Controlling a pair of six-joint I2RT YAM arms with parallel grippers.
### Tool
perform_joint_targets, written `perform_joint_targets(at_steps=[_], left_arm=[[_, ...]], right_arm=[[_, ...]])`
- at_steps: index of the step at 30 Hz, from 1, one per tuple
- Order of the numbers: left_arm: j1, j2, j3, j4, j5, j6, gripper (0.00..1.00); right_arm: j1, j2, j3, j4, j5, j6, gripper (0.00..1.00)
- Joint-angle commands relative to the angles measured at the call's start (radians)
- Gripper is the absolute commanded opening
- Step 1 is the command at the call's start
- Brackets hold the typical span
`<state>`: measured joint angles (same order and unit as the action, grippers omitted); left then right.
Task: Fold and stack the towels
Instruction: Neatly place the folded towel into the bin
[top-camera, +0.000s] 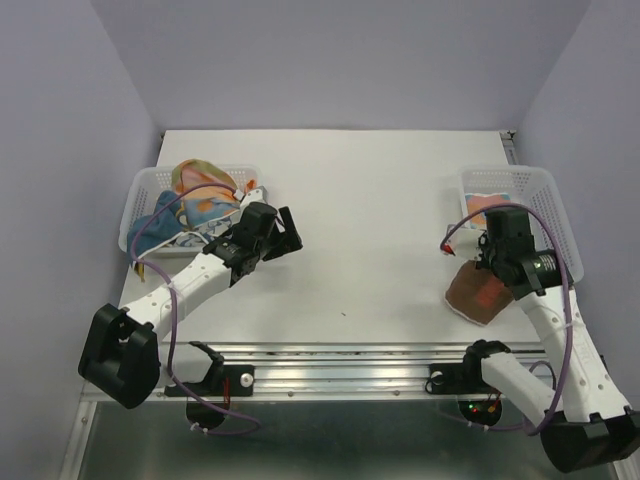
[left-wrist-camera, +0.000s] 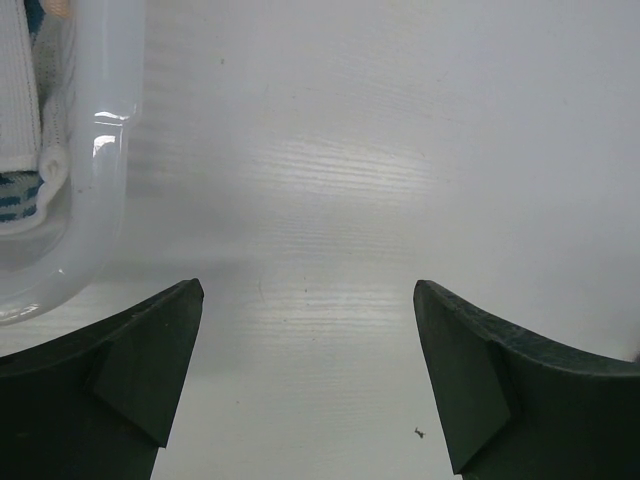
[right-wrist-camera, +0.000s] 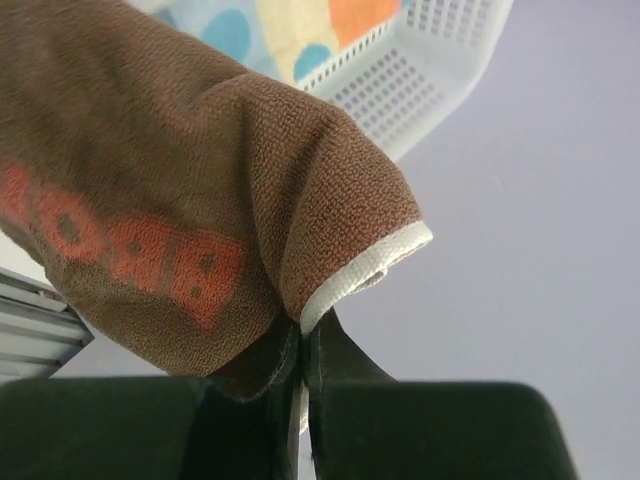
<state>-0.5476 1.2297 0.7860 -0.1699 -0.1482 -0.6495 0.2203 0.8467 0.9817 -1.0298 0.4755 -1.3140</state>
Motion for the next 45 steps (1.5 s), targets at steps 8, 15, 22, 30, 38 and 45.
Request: perform_joint_targets(at_steps=[8, 15, 22, 30, 38, 45], left_arm=[[0.041, -0.036, 0.018, -0.008, -0.033, 0.047, 0.99], [0.072, -0.042, 0.019, 0.006, -0.007, 0.068, 0.99], [0.078, -0.038, 0.016, 0.013, 0.007, 0.056, 0.99], [0.081, -0.039, 0.015, 0.015, 0.001, 0.045, 0.99], [0.087, -0.058, 0.039, -0.006, -0.014, 0.05, 0.99], [0.097, -0.075, 0.033, -0.023, -0.033, 0.045, 0.99]], right_arm=[[-0.268, 0.054, 0.0, 0.2, 0.002, -0.289, 0.01], [-0.318, 0.057, -0.092, 0.443, -0.061, -0.386, 0.01], [-0.329, 0.114, -0.202, 0.752, -0.198, -0.455, 0.02], [-0.337, 0.206, -0.25, 0.912, -0.303, -0.478, 0.03], [-0.369, 0.305, -0.261, 1.01, -0.388, -0.468, 0.03], [-0.38, 0.38, -0.27, 1.088, -0.426, -0.465, 0.05]])
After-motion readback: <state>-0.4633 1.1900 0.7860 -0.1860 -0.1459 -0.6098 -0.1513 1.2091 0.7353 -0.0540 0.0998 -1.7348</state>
